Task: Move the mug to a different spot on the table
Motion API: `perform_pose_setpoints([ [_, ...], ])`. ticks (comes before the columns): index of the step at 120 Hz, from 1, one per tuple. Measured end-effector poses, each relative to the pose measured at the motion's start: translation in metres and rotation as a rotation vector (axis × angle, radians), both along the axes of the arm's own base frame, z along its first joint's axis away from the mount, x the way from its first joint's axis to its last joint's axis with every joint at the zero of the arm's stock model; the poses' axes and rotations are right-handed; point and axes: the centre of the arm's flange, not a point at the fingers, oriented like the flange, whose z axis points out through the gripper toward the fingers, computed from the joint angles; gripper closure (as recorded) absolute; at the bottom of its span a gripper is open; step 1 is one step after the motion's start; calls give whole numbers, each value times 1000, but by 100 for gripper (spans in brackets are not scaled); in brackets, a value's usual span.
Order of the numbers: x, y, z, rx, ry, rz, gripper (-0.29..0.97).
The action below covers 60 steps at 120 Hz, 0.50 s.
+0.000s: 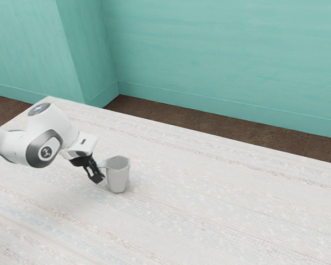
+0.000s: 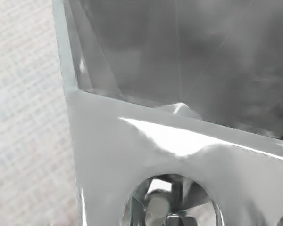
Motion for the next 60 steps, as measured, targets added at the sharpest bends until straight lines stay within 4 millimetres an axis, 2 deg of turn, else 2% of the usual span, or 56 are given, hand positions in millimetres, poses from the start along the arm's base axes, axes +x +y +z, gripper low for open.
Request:
perform_pose_setpoints([
  [14,-1,2,-2,4,2,-10,30],
  [32,-3,8,2,24,10,-20,15],
  [60,14,6,48,51,4,-61,5],
])
